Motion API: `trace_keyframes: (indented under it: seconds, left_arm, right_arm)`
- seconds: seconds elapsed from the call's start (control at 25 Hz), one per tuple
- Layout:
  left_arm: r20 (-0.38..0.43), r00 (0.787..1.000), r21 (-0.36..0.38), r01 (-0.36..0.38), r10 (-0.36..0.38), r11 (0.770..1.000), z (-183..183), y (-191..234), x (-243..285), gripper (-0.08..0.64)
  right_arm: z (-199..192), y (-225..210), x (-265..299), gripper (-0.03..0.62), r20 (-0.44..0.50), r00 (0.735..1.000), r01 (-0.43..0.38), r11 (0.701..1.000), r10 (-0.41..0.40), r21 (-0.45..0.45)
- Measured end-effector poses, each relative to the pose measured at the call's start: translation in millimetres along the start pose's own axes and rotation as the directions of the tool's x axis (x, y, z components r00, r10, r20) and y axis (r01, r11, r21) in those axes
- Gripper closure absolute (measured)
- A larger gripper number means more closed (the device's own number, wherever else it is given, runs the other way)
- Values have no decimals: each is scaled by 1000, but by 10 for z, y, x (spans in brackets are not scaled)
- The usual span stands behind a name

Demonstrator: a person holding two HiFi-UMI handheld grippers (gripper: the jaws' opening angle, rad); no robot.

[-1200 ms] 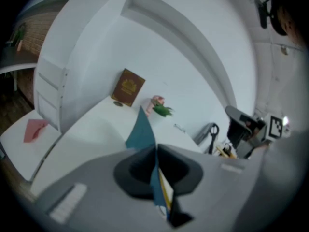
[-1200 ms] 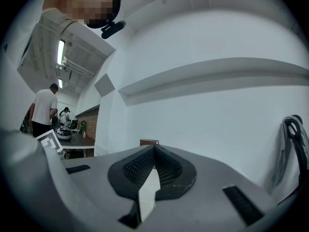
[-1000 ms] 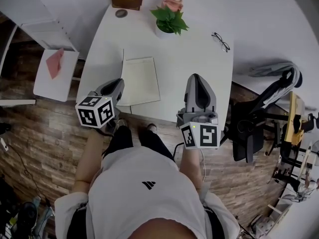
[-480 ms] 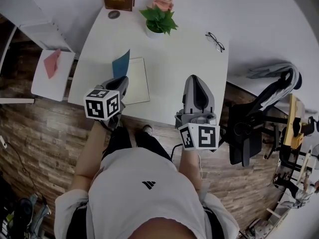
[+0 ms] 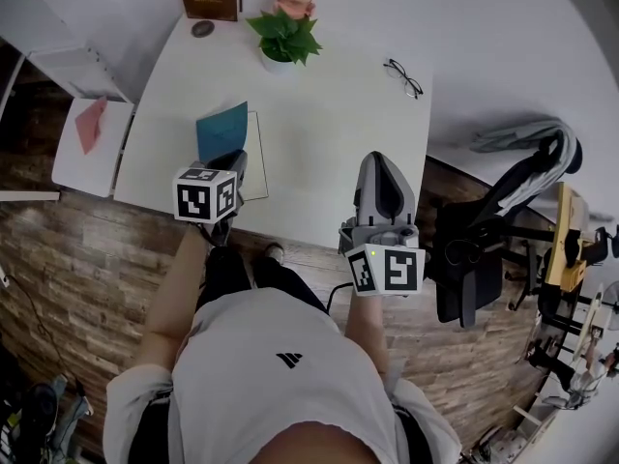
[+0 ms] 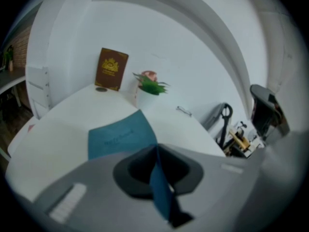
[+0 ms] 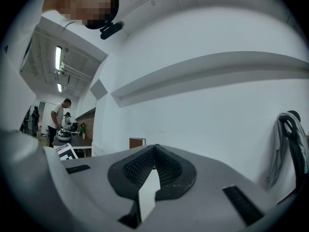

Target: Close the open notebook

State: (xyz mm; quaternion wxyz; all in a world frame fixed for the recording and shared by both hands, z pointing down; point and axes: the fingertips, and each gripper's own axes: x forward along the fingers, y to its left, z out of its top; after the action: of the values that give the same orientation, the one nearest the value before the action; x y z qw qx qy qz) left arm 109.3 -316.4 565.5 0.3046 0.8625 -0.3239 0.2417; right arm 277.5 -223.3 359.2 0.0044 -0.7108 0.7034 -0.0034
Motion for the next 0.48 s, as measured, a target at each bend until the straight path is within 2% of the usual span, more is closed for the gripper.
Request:
trace_keyframes:
  seconds: [0.48]
  left_arm:
    - [-76,995,-6,-71,71,997,-250,-37,393,519]
  right_arm:
    - [-100,-284,-40,594,-21,1000,-18,1000,18,11]
